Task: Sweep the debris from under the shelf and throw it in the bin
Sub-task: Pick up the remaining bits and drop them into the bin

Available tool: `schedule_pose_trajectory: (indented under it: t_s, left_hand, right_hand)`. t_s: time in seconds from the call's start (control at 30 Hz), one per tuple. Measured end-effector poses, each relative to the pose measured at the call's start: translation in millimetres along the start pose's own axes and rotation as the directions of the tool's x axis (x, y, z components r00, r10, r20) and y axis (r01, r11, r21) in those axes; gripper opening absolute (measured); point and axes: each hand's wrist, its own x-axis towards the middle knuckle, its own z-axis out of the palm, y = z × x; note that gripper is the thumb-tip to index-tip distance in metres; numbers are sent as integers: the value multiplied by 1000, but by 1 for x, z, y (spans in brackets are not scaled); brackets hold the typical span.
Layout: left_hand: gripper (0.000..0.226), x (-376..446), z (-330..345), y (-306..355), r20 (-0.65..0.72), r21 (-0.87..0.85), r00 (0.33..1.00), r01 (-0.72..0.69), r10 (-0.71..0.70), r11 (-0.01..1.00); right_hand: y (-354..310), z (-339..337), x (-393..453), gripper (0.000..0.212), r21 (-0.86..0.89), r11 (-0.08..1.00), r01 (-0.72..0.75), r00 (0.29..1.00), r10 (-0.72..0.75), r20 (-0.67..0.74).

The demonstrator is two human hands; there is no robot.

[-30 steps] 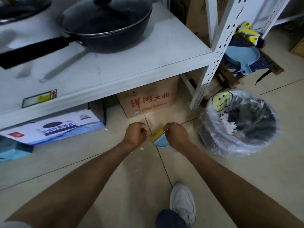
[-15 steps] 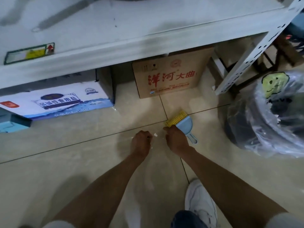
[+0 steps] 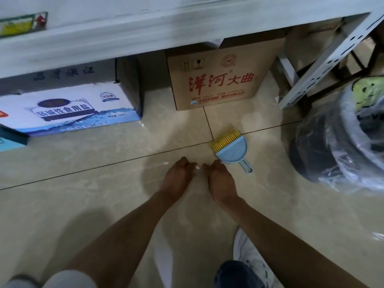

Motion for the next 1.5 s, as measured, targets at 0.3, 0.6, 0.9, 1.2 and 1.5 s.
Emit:
schedule_pose_trajectory:
  t_s: [0.3,0.6,0.9,1.2,1.5]
  left_hand:
    - [34,5,3,-14,-12,-79,997,-75,75,994]
    - [28,15,19,-6,-138,6,987,-86,86,996]
    - [15,19,14,-12,-265,-163,957,76,-118,984]
    - [8,8,-1,-37,-296,-265,919,181,-259,947]
    - [6,7,5,-31,-303,-256,915,189,-265,948]
  right_hand:
    - [9,8,0,34,69,996,-55,994,61,-91]
    - [6,13,13,12,-106,993,49,980,-68,-187]
    - [-3,15,24,11,-43,999,7,984,-14,-176]
    - [-26,21,45,6,-5,997,81,982,-80,-169]
    - [-36,40,34,29,-102,995,-7,974,-17,-227]
